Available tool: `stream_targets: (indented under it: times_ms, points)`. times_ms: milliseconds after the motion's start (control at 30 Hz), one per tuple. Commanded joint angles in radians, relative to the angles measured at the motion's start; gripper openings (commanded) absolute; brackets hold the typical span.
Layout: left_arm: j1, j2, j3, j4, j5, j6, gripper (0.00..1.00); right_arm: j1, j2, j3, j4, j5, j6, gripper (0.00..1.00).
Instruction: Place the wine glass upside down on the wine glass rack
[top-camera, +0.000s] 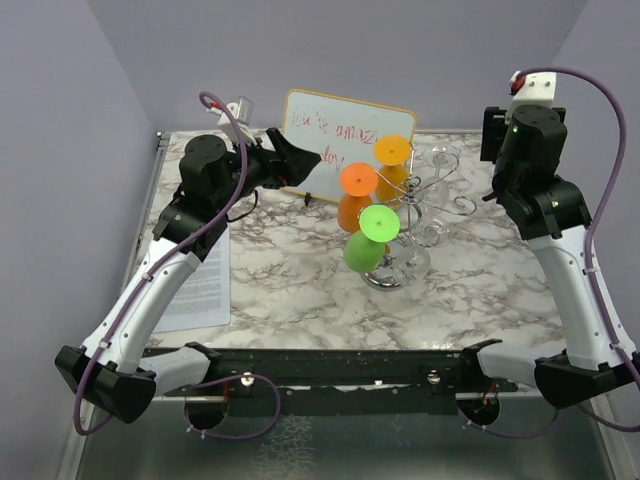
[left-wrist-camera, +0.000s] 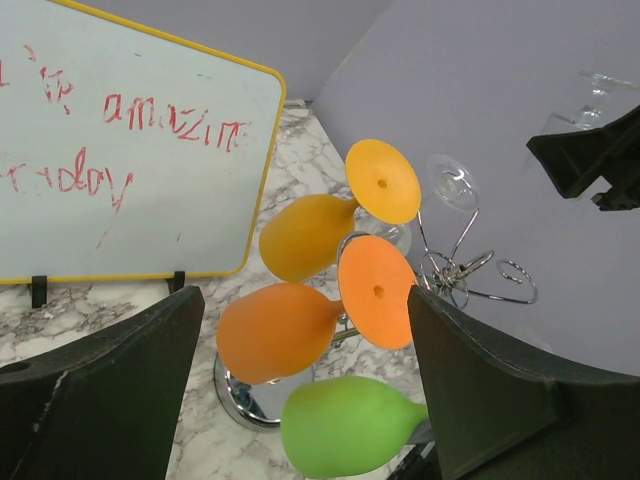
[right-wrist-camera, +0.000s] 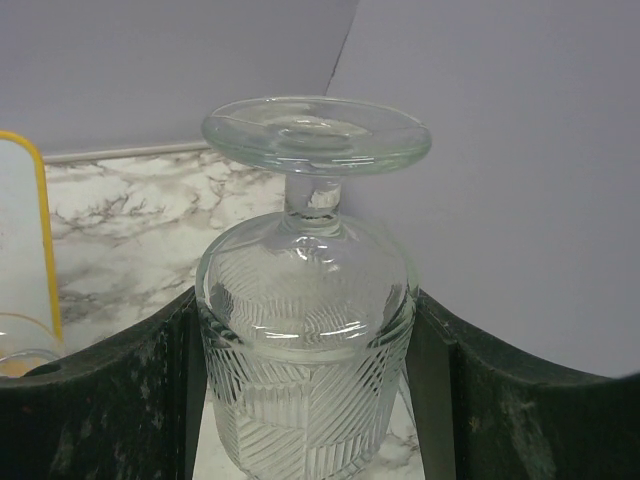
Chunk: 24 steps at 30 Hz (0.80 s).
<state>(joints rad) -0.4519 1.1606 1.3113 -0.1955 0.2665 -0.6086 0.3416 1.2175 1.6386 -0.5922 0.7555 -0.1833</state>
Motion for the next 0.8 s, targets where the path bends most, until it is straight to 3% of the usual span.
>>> stream_targets:
  times_ms: [0, 300, 533, 767]
  points:
    - [0.004, 0.011, -0.001, 0.033, 0.043, -0.004, 0.84, -0.129, -0.034, -0.056, 0.011, -0.169, 0.078, 0.08]
    - [0.009, 0.117, 0.119, -0.014, 0.195, -0.014, 0.84, -0.43, -0.167, -0.428, 0.185, -0.505, 0.136, 0.05]
    - [0.024, 0.156, 0.149, -0.064, 0.355, 0.005, 0.84, -0.453, -0.309, -0.637, 0.316, -0.862, 0.116, 0.01]
    - [0.04, 0.166, 0.162, -0.098, 0.39, 0.04, 0.84, -0.453, -0.391, -0.748, 0.407, -1.051, 0.156, 0.01]
